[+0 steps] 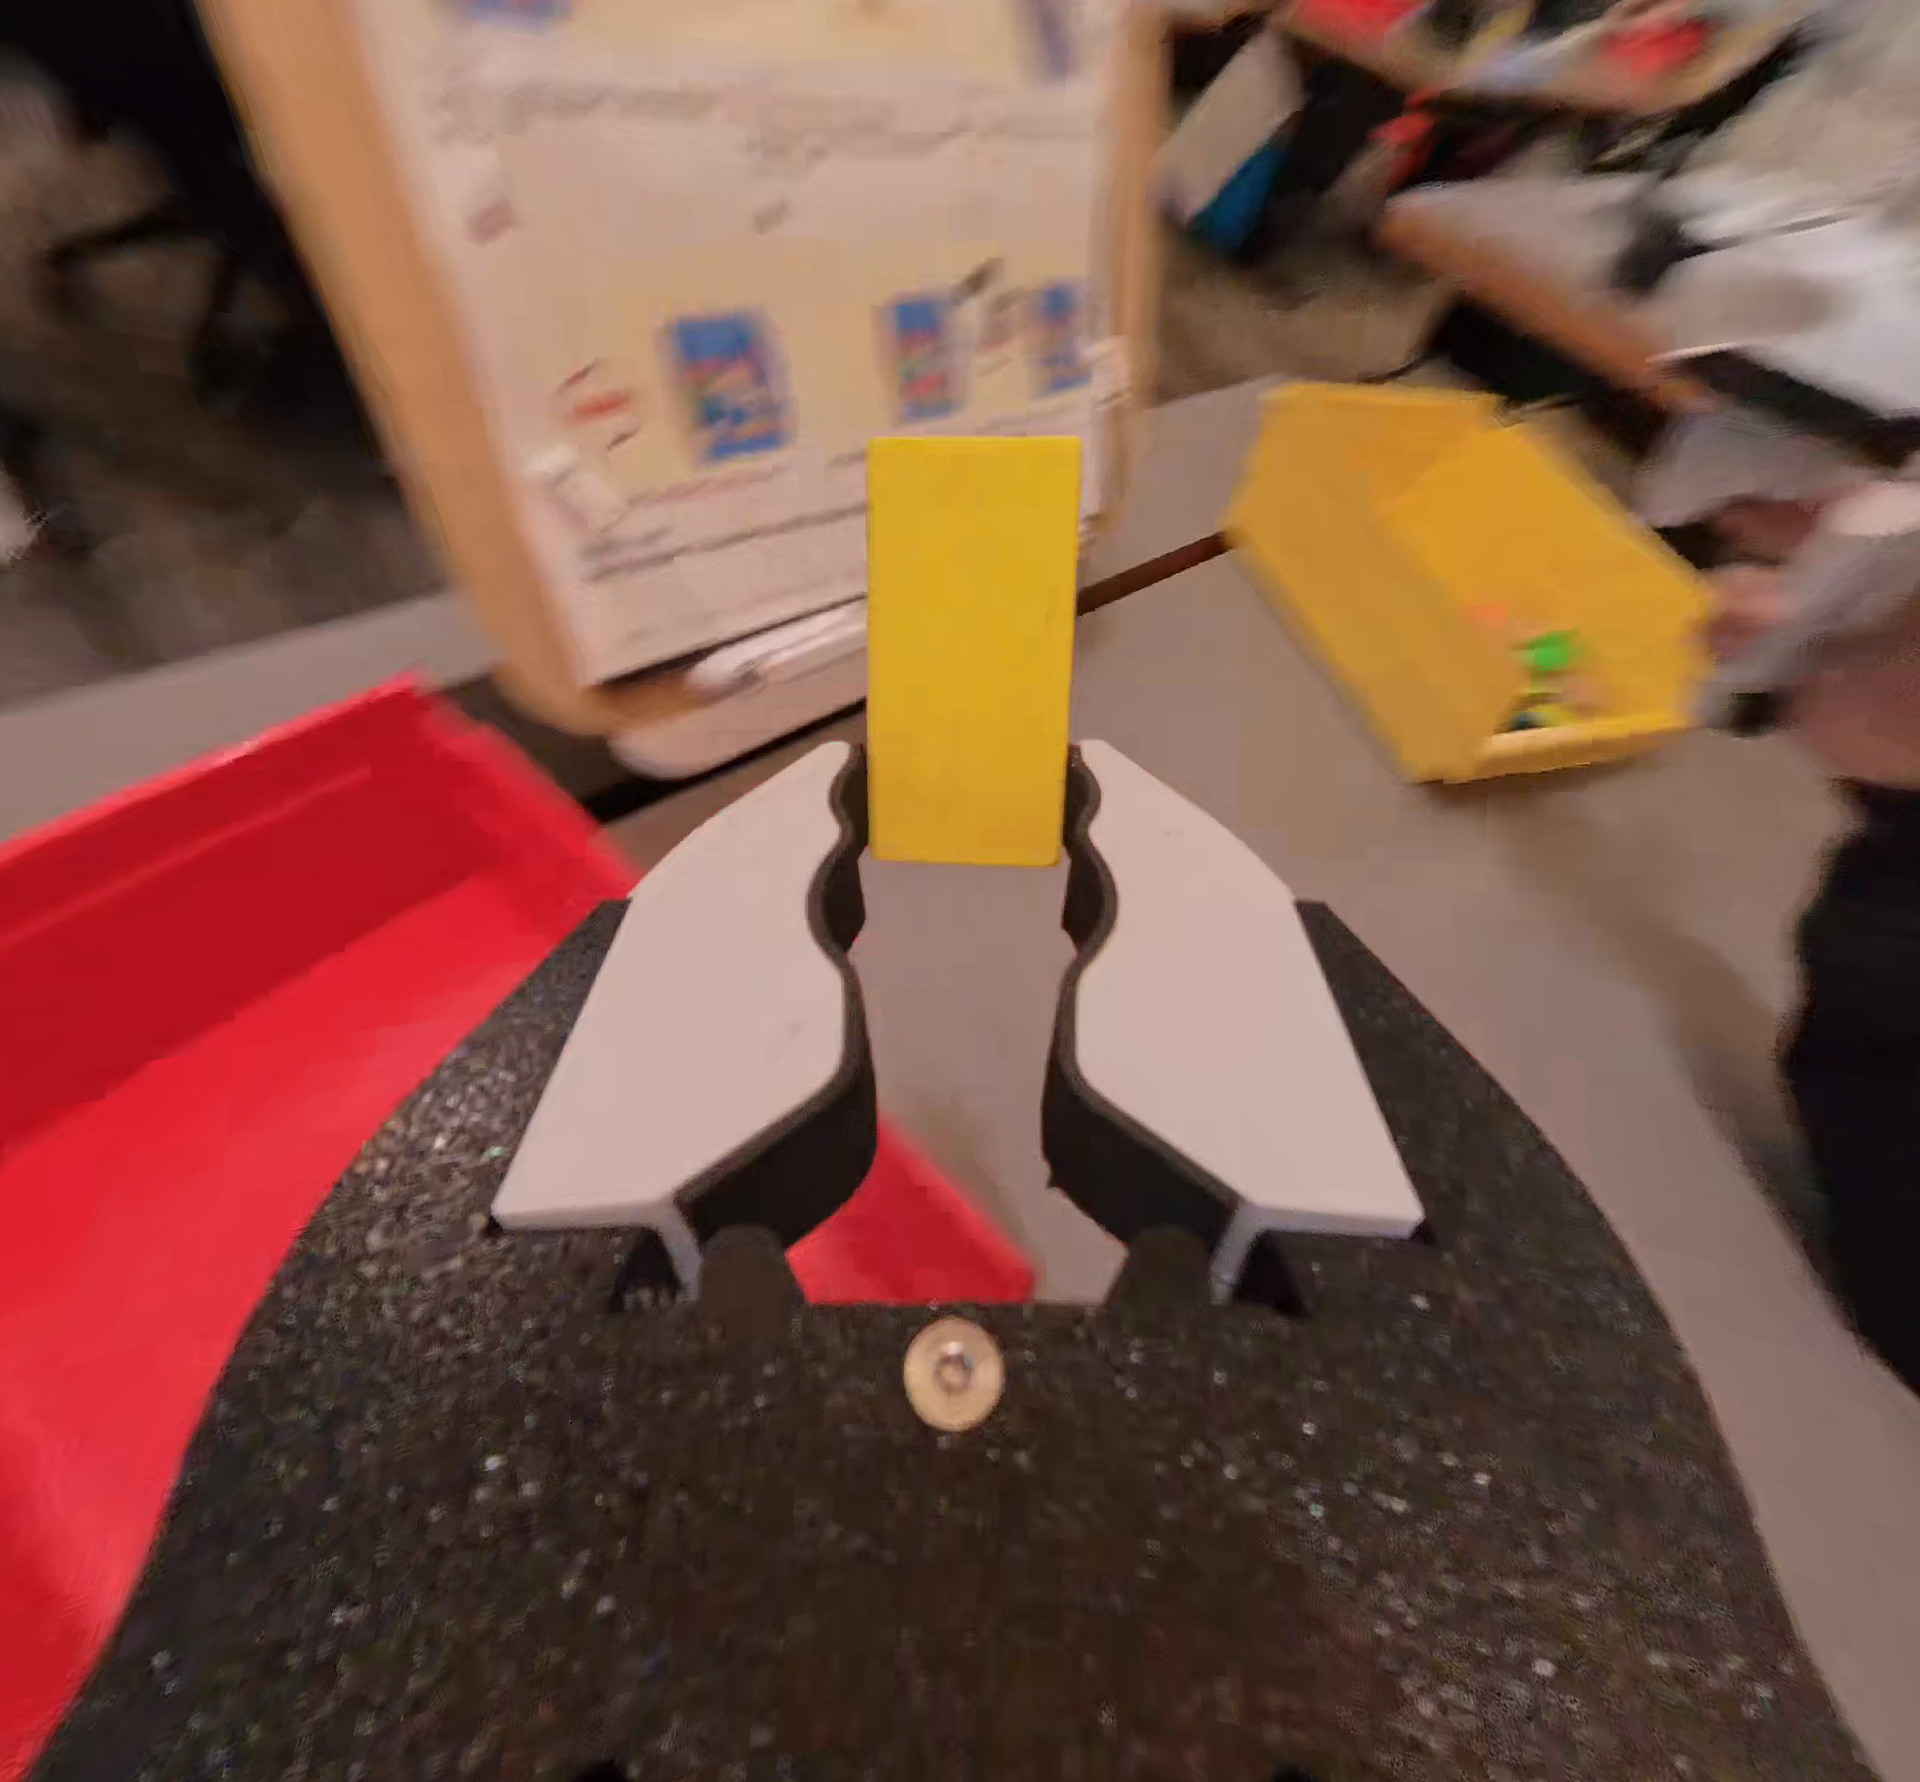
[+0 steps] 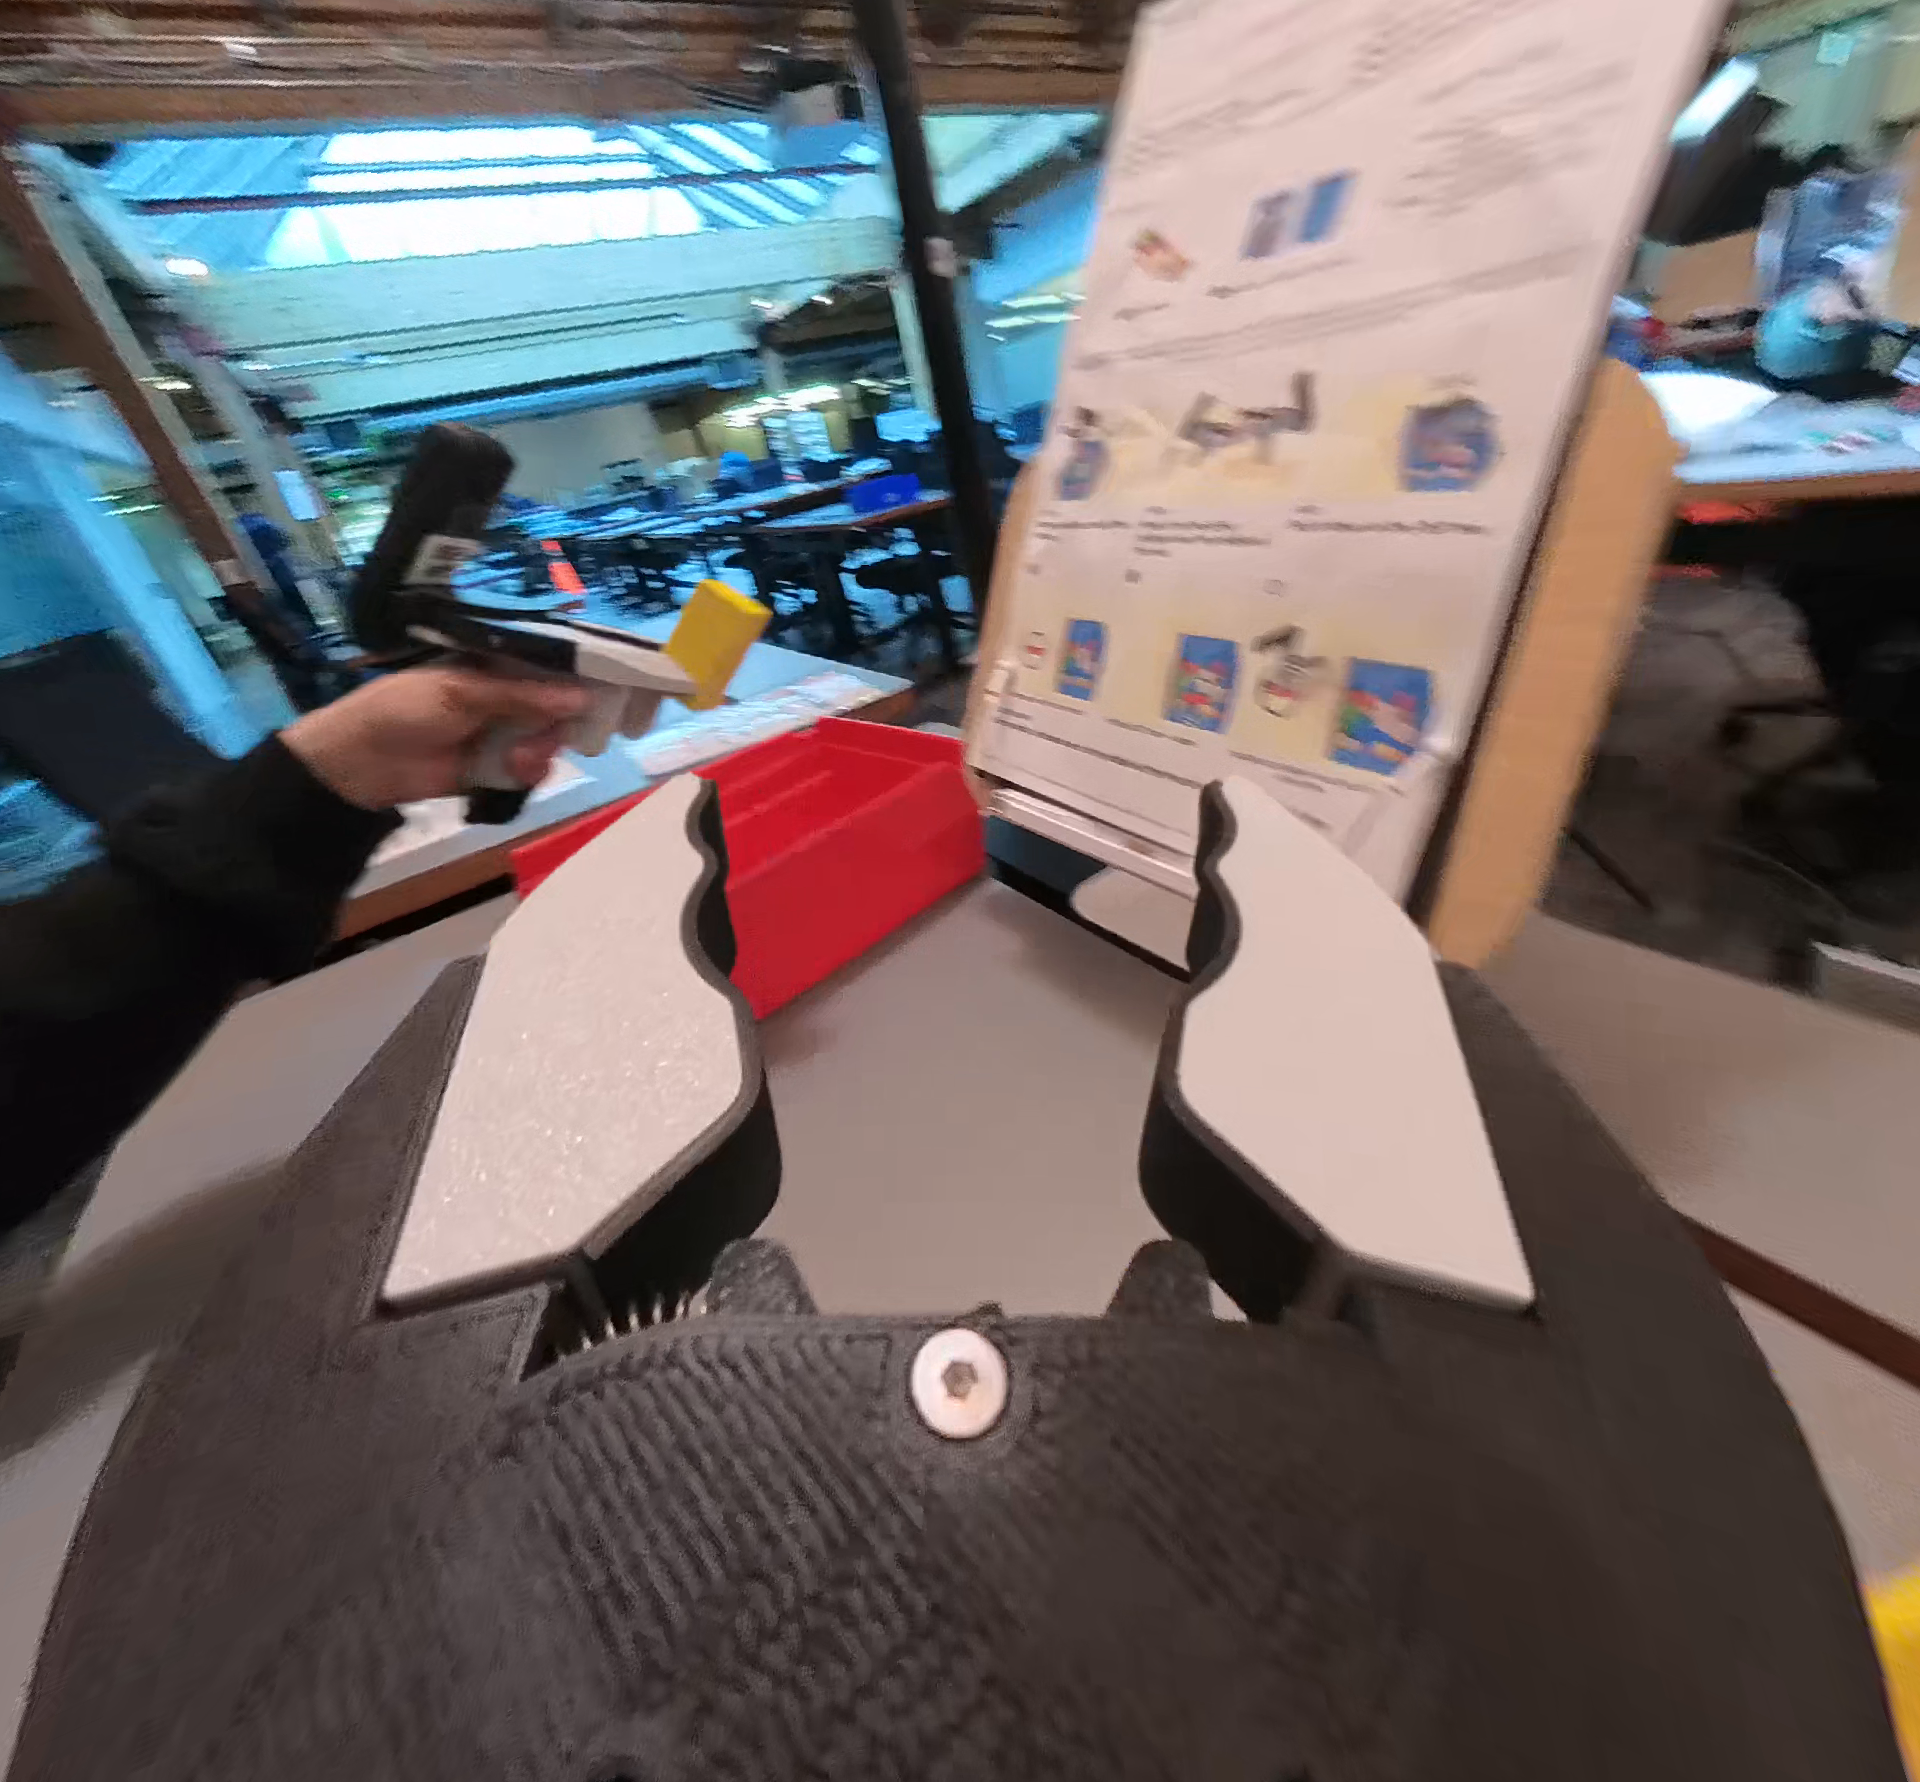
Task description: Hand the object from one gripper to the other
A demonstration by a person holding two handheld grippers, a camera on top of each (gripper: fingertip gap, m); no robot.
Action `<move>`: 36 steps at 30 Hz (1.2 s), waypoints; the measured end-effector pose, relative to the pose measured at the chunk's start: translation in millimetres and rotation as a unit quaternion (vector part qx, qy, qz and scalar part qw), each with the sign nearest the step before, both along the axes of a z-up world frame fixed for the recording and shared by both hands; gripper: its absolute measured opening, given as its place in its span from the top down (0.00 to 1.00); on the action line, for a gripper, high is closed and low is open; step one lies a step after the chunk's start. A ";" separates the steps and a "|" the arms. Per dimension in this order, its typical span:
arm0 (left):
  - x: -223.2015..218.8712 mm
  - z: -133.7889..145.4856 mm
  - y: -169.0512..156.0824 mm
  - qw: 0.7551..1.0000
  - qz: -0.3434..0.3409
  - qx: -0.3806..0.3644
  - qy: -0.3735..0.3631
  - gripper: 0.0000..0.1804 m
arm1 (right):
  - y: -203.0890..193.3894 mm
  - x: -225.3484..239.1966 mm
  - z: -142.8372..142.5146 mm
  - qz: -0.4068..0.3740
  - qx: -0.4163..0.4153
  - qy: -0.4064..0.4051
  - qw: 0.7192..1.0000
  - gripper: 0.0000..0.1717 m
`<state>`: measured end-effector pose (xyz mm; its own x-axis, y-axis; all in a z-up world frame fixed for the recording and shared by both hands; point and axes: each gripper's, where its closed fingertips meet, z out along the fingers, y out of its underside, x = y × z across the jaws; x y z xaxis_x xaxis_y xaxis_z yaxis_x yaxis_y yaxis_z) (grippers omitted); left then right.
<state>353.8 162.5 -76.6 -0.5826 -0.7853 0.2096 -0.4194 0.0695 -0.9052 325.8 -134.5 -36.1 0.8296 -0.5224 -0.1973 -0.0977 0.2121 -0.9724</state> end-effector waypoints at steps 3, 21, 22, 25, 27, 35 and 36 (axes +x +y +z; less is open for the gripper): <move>-31.2 24.2 -56.3 0.988 -0.113 -0.070 -0.073 0.81 | 24.0 -24.0 17.5 0.064 0.009 -0.032 0.997 0.49; -112.9 39.1 -203.7 0.896 -0.339 -0.181 -0.224 0.81 | 97.4 -86.5 42.8 0.245 0.039 -0.069 0.966 0.57; -113.8 38.4 -204.8 0.895 -0.341 -0.182 -0.223 0.81 | 100.0 -88.3 42.2 0.250 0.037 -0.072 0.965 0.58; -114.5 38.4 -206.5 0.893 -0.342 -0.185 -0.225 0.81 | 106.0 -90.4 37.0 0.251 0.013 -0.082 0.964 0.64; -116.5 38.3 -208.2 0.890 -0.348 -0.189 -0.225 0.81 | 108.9 -91.9 33.6 0.255 0.000 -0.083 0.963 0.67; -118.5 33.6 -215.2 0.892 -0.353 -0.186 -0.213 0.81 | 106.5 -92.1 31.0 0.250 -0.018 -0.082 0.965 0.79; -117.6 33.3 -215.8 0.893 -0.349 -0.187 -0.212 0.81 | 106.1 -90.8 30.1 0.245 -0.024 -0.079 0.966 0.79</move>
<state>236.3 -53.2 -43.3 -0.9923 -0.1207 0.0259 -0.0062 -0.1609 -0.9869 235.0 -28.4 -6.0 0.9973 -0.0645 -0.0338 -0.0251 0.1312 -0.9910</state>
